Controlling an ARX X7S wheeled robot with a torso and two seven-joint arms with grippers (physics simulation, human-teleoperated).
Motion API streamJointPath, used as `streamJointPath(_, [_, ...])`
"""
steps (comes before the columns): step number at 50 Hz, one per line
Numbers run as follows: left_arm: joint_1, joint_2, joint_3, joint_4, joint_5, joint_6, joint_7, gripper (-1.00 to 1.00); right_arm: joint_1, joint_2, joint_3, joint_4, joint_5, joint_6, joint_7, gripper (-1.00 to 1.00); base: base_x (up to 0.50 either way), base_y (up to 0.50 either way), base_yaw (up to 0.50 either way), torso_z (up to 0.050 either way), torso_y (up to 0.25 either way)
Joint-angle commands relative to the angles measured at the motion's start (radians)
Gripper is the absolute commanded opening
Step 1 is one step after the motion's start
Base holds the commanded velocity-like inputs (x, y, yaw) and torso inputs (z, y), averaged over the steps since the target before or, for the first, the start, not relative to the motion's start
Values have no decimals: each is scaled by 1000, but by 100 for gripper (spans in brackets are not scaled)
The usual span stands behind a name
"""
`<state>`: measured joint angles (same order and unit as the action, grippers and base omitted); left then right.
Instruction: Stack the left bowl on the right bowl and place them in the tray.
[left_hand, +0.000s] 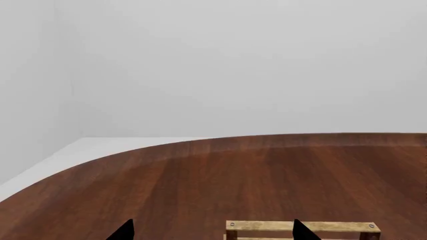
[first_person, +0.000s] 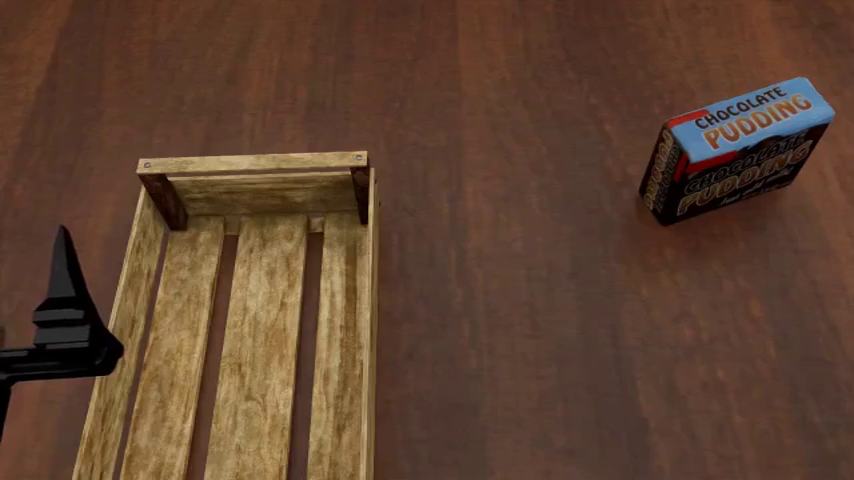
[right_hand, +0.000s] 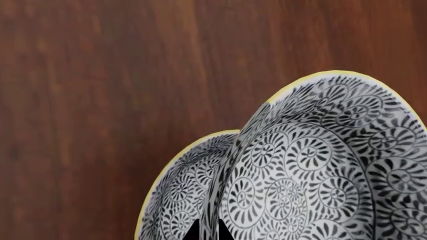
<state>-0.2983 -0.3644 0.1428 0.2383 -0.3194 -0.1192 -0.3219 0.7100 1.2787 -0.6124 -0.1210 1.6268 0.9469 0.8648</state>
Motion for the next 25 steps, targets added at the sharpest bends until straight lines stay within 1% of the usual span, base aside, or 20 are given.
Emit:
streamJointPath(1, [-7,2,11,1,4,-6,-4,100,-47,11,-2,2,-31,-47,-24,-100,0,0,0,0,0])
streamJointPath(13, [-13,4,13,-28,4,13,2,100,-100,12,-7,7,-41,-102,-43,-100,0,0,0,0,0])
streamJointPath(20, [-14,2,15,7,-7,-12,-7,100,-117,11,-8,10,-44,-120,-51,-100,0,0,0,0,1])
streamJointPath(25, [-23,6,19,-28,-1,12,4,100,-139,13,-8,8,-43,-144,-55,-100,0,0,0,0,0])
